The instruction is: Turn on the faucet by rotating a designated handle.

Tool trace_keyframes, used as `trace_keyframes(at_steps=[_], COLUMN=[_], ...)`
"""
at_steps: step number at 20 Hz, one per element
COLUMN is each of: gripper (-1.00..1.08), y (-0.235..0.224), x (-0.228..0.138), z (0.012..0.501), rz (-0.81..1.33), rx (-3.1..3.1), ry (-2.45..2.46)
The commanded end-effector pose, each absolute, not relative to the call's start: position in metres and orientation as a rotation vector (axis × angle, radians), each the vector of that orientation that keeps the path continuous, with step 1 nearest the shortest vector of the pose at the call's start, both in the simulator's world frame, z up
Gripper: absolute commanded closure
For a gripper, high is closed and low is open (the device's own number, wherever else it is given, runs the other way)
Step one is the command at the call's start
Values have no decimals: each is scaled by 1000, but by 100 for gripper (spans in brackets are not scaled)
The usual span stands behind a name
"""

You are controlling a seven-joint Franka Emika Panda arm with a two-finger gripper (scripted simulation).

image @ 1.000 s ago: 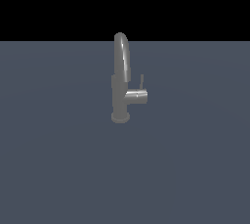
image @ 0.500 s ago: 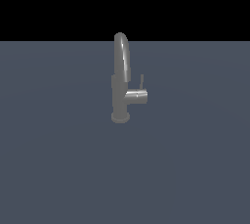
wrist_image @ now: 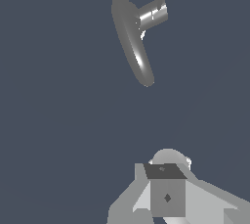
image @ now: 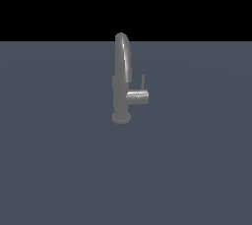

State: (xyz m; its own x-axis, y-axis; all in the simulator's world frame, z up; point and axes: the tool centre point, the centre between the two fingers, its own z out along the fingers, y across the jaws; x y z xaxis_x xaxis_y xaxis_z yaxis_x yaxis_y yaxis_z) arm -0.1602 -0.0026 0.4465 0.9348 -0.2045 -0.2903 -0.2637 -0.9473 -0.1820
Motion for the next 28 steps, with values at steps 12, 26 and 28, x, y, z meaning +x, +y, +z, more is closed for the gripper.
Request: trace_keyframes(at_steps=[12,26,28], gripper=[108,108,108], y=[-14,-33,-36], x=[-88,-21,-13], z=[412,356,346], rz=[649,888,921], rx=[-2602,-2255,-2198], ry=[580,793,822])
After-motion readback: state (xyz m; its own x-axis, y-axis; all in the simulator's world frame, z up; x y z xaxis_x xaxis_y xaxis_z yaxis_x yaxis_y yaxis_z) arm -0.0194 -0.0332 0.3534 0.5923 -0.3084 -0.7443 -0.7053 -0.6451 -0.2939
